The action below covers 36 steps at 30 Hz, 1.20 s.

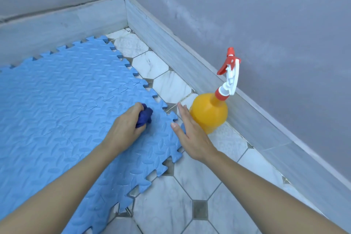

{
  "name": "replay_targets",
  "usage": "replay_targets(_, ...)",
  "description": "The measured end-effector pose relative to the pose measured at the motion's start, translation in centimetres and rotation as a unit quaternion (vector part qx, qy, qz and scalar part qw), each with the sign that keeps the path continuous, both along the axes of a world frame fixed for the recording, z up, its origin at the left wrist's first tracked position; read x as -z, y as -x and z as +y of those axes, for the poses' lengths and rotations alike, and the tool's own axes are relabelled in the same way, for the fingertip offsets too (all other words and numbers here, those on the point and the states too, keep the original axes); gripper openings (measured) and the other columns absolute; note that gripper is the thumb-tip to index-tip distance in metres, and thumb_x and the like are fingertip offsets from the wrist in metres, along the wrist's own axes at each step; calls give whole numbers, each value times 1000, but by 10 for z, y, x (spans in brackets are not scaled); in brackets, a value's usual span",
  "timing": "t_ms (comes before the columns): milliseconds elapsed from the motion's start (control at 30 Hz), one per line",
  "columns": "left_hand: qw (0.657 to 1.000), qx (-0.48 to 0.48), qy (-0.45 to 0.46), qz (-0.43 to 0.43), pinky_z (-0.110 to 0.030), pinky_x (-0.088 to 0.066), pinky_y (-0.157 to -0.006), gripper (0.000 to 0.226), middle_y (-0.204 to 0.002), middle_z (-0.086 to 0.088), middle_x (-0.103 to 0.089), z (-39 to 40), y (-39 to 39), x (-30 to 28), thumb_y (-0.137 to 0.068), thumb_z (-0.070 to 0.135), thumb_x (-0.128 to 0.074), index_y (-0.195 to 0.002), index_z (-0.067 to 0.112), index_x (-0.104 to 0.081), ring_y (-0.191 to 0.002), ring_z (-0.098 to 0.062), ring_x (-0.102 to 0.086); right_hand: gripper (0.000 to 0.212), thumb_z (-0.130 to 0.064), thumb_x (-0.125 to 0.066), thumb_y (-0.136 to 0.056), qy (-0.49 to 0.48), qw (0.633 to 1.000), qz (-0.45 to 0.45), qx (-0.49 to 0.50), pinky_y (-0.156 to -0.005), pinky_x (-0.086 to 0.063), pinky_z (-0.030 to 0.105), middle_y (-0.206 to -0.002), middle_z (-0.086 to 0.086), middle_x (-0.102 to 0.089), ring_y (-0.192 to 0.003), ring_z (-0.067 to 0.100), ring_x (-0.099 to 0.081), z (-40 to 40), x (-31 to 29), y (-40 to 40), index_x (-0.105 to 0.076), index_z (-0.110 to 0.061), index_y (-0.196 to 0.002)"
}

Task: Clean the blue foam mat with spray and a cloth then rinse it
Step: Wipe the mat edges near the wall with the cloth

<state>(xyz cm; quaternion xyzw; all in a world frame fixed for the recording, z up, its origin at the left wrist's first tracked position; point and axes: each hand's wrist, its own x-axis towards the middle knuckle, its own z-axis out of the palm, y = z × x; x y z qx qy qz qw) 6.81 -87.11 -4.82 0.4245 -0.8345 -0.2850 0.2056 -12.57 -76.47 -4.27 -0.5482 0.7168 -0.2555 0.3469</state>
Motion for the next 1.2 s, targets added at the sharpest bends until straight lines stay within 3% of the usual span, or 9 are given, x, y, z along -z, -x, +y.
replay_targets(67,1000,-4,-18,1,-31,-36,-66,35,-102,9,-59,-8,-2,-9,-86,4,-51,-113,23,-40,-86,-23,-53,65,-54,-33,-100,-2,1000,1,5,-120,-11,32,-164,-9,-4,-149,4,1,2,-6,1,-5,-35,-155)
replay_targets(167,997,59,2,-53,-37,-46,-77,65,-110,5,-56,-15,-3,-24,-95,24,-53,-146,43,-19,-95,-21,-56,60,-51,-34,-101,-22,1000,16,0,-121,-12,32,-163,-5,-13,-149,8,-6,6,-15,-2,-20,-29,-154)
replay_targets(367,955,214,74,-193,-30,-44,-81,49,-123,0,-47,-1,22,-56,-96,45,-48,-141,31,-35,-100,-22,-54,50,-45,-32,-103,-26,988,148,-40,-114,-26,27,-159,-8,-28,-145,6,-23,52,-18,17,-40,-25,-148)
replay_targets(533,946,273,94,-147,-32,-48,-78,38,-119,-1,-48,25,70,-64,-97,42,-48,-131,26,-41,-93,-21,-52,67,-55,-16,-96,-48,975,215,5,-112,-17,16,-157,-5,-33,-146,5,-20,99,-19,51,-41,-21,-147)
replay_targets(633,969,195,104,-109,-37,-48,-73,34,-112,-4,-49,40,84,-56,-97,38,-49,-126,23,-45,-91,-26,-52,55,-46,-24,-102,-74,972,212,64,-114,-22,25,-159,-5,-28,-147,6,-16,119,-20,75,-38,-21,-148)
replay_targets(733,991,31,69,-109,-43,-49,-77,41,-121,-12,-52,59,57,-26,-97,41,-42,-127,14,-49,-97,-34,-53,81,-66,-3,-88,-54,969,229,73,-111,-27,23,-157,-10,-29,-146,1,-15,137,-21,83,-40,-24,-147)
replay_targets(900,950,71,108,-284,-55,-26,-108,73,-152,-22,-31,81,-7,37,-98,58,-10,-146,9,-35,-139,-40,-28,80,-58,0,-97,14,960,261,-95,-116,-32,37,-154,3,-38,-144,7,-19,120,3,38,-45,-11,-144)
replay_targets(1033,940,135,176,-259,-53,-20,-114,68,-157,-20,-19,79,-10,44,-99,51,-21,-149,6,-26,-145,-34,-19,79,-54,-3,-94,-12,946,254,-200,-121,4,33,-163,7,-2,-150,15,5,60,14,3,-13,-5,-154)
replay_targets(1200,940,158,169,-250,-41,-18,-115,65,-157,-13,-23,60,-4,54,-101,49,-13,-149,8,-30,-145,-25,-23,74,-54,-17,-100,-16,911,351,-216,-121,-18,44,-162,15,-10,-150,26,-6,40,40,7,-13,-2,-153)
